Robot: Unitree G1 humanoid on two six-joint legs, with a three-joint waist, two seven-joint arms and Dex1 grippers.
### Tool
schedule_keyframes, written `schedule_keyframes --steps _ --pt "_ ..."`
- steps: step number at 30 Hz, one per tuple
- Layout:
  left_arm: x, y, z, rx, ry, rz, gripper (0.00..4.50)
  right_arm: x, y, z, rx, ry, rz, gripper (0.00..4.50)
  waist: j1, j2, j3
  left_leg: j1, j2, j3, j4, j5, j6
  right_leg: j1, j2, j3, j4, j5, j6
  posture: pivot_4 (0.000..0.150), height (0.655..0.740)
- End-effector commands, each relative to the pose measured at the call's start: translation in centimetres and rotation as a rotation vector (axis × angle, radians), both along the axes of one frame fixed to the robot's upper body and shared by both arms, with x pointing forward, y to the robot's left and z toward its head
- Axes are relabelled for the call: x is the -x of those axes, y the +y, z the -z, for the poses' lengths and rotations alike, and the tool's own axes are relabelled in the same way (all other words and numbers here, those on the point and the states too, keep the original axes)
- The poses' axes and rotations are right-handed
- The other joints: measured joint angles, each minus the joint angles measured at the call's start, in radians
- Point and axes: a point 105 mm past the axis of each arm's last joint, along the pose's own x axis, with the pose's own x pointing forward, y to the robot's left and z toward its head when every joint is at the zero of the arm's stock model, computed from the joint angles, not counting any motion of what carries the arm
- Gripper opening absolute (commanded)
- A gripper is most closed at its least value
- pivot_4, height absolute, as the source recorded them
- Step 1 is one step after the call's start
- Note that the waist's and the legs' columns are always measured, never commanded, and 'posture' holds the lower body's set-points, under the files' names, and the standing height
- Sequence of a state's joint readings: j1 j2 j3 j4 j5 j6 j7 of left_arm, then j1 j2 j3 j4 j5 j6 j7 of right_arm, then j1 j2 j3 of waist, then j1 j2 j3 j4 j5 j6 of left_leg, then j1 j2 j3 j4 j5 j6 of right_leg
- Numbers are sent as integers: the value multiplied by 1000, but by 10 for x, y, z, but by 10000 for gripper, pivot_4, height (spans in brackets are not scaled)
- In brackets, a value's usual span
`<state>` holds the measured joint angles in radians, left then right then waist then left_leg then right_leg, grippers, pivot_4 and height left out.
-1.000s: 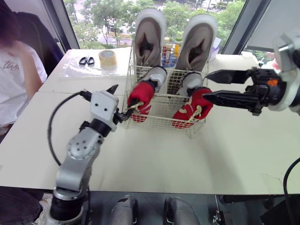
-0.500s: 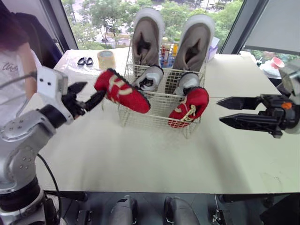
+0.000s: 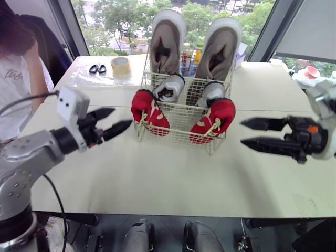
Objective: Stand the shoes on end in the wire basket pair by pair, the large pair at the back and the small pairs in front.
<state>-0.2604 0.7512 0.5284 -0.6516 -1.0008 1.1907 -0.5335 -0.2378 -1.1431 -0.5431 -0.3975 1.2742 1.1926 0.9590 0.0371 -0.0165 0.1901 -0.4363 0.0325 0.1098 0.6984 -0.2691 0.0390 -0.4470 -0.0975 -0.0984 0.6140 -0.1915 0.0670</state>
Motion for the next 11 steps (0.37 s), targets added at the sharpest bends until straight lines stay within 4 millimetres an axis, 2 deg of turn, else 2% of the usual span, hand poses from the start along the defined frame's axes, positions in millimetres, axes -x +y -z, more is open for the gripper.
schedule_keyframes --steps 1,5,7,11 --pt "22 5 15 -34 86 56 36877 7 -9 9 65 10 24 45000 0 0 0 0 0 0 0 0 0 0 0 0 0 -1 -1 1500 7400" --pt "29 18 38 -27 174 31 36877 5 -16 37 115 52 65 45000 4 1 0 3 0 0 0 -1 -2 3 -1 0 -1 -2 -4 1500 7400" --pt "33 21 47 -46 197 35 36877 5 -15 42 104 54 72 45000 2 1 0 3 0 0 0 -2 -4 3 -1 0 -2 -2 -4 1500 7400" --pt "28 25 44 -4 180 16 36877 4 -15 47 110 45 76 45000 3 3 1 3 0 0 -1 -3 -4 2 -2 0 -3 -2 -5 1500 7400"
